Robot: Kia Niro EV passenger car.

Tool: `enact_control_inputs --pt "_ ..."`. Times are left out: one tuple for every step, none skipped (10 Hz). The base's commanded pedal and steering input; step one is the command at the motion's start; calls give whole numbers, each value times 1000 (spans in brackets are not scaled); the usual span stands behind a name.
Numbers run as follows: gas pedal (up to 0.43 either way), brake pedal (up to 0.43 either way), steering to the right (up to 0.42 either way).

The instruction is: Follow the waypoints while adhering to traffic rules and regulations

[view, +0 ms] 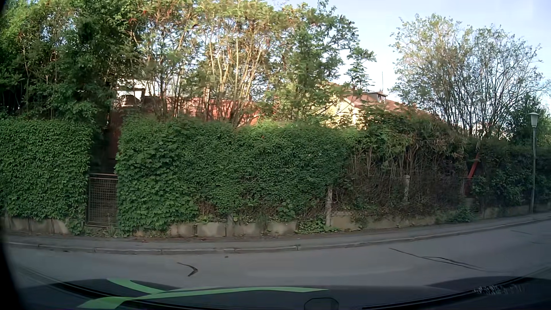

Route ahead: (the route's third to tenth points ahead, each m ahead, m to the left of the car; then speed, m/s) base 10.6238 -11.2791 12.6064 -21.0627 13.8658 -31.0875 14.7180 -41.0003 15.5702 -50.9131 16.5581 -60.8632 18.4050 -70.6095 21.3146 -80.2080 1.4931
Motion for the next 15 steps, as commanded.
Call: enact_control_inputs --pt "228 0 723" --pt "228 0 759" --pt "228 0 786" --pt "228 0 809" --pt "240 0 841" --pt "240 0 858" --pt "260 0 858" --pt "260 0 853" --pt "260 0 842" --pt "268 0 833" --pt "280 0 819" --pt "280 0 800" --pt "299 0 777" --pt "311 0 752" --pt "311 0 712"
